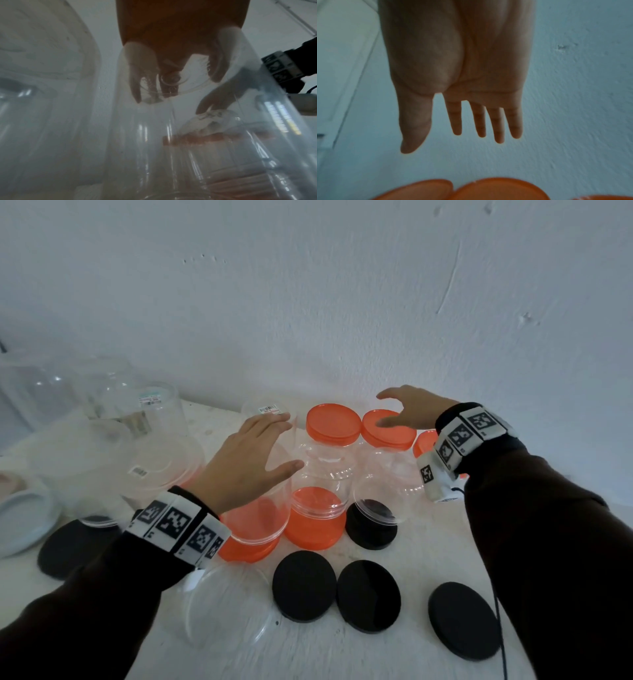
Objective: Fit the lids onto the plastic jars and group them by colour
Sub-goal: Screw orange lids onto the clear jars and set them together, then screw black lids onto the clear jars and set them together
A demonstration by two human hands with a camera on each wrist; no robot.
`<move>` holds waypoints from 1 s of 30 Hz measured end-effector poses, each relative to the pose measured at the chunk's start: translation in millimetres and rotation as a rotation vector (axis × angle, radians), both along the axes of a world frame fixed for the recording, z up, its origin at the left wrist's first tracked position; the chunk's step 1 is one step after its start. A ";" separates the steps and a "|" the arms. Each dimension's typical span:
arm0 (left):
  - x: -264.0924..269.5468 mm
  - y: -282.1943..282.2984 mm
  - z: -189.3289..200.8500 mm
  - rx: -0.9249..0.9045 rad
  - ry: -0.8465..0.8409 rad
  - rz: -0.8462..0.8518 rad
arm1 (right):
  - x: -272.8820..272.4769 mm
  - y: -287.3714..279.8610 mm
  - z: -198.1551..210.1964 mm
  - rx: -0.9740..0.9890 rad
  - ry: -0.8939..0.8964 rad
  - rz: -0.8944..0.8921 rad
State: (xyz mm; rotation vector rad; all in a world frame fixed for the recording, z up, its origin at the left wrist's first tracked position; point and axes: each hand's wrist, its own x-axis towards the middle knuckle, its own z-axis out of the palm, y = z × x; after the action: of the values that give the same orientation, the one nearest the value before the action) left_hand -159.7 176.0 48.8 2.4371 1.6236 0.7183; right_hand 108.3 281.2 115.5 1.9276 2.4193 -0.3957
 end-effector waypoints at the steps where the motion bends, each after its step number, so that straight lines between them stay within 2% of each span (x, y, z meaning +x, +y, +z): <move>1: 0.2 -0.6 0.8 -0.004 -0.006 -0.004 | 0.7 -8.5 5.9 0.028 0.035 0.022; 6: -1.7 -3.0 5.9 -0.035 -0.116 -0.028 | 11.9 -67.2 34.3 0.199 0.189 0.105; 11: 12.6 -16.0 27.6 0.156 -0.216 -0.051 | 41.3 -141.3 52.2 0.274 0.318 0.077; 14: 46.7 -39.8 41.9 0.221 -0.305 -0.191 | 66.7 -178.1 56.8 0.295 0.361 0.017; 16: 76.3 -55.2 40.3 0.134 -0.370 -0.346 | 85.6 -198.1 55.7 0.327 0.359 -0.032; 18: 107.2 -66.1 30.0 -0.026 -0.372 -0.470 | 105.3 -215.5 51.2 0.353 0.361 -0.085; 21: 150.4 -74.7 8.0 -0.192 -0.165 -0.600 | 132.6 -236.6 36.5 0.368 0.359 -0.147; 26: 204.2 -71.3 -28.4 -0.340 0.186 -0.746 | 169.8 -255.9 0.6 0.343 0.200 -0.183; 30: 231.4 -71.1 -43.7 -0.387 0.424 -0.796 | 180.9 -261.1 -25.9 0.153 0.101 -0.238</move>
State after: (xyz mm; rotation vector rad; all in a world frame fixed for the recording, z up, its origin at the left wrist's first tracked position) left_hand 71.7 104.9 5.1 2.6845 0.6264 -0.2214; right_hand 289.2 20.1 89.6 2.3265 2.3478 -0.3290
